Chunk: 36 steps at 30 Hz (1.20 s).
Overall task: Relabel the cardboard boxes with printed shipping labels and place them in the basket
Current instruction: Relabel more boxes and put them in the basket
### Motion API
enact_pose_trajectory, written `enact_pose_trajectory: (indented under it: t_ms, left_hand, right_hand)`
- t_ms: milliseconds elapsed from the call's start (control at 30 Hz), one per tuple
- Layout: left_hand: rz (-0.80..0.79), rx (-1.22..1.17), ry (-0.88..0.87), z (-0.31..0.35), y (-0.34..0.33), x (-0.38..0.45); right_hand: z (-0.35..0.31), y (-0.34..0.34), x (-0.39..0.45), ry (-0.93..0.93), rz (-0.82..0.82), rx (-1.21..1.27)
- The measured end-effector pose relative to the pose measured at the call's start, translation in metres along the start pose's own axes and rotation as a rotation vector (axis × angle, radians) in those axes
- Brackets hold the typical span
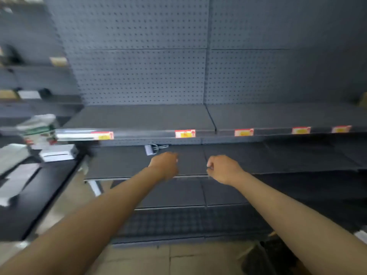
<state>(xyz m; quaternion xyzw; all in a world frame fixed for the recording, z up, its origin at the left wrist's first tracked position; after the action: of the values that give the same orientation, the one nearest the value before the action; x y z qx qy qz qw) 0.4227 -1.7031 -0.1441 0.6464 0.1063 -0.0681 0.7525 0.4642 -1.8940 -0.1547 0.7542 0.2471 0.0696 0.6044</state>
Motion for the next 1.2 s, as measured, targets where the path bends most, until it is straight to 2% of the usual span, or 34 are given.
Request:
enact_pose_trajectory:
  t_ms: [200,400,600,800,1033,1200]
  left_hand:
    - [0.083,-0.058,0.344,-0.200,0.006,-0.127]
    - [0.125,-0.054,0.612,-0.339,0.002,-0.256]
    - [0.148,-0.151,0.861,-0.439,-0.038,-0.373]
    - [0.109,-0.277,1.088,-0.534,-0.074,-0.453]
    - [0.201,-0.394,1.322,-0.641,-0.075,-0.497]
    - [0.233,-0.440,1.422,-0.689,-0.087,-0.529]
  right_hand:
    - [-0.216,-0.040,0.035,0.321,-0.018,-0.055]
    - [-0.406,-0.090,0.035,0.625,-0.076,-0.098]
    - [-0.565,-0.152,0.013,0.889,-0.161,-0.222]
    - [-0.701,-0.203,0.001,1.145,-0.201,-0.316]
    - [-0.837,-0.238,0.026,1.244,-0.359,-0.248]
    - [-0.916,-0.270,0.020,1.348,-0.446,-0.282]
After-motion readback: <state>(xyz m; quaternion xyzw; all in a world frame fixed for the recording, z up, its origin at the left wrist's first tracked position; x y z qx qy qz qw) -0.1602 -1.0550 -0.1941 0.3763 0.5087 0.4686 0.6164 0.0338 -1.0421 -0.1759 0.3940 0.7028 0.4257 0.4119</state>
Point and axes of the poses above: each hand's wrist, its own x-axis towards the middle knuckle, its own y-axis out of the back of the hand, z = x × y, the point moved 3 cm from there along x, towards the middle knuckle, and after that the axes turned 9 degrees about -z, right-handed, at the moved point
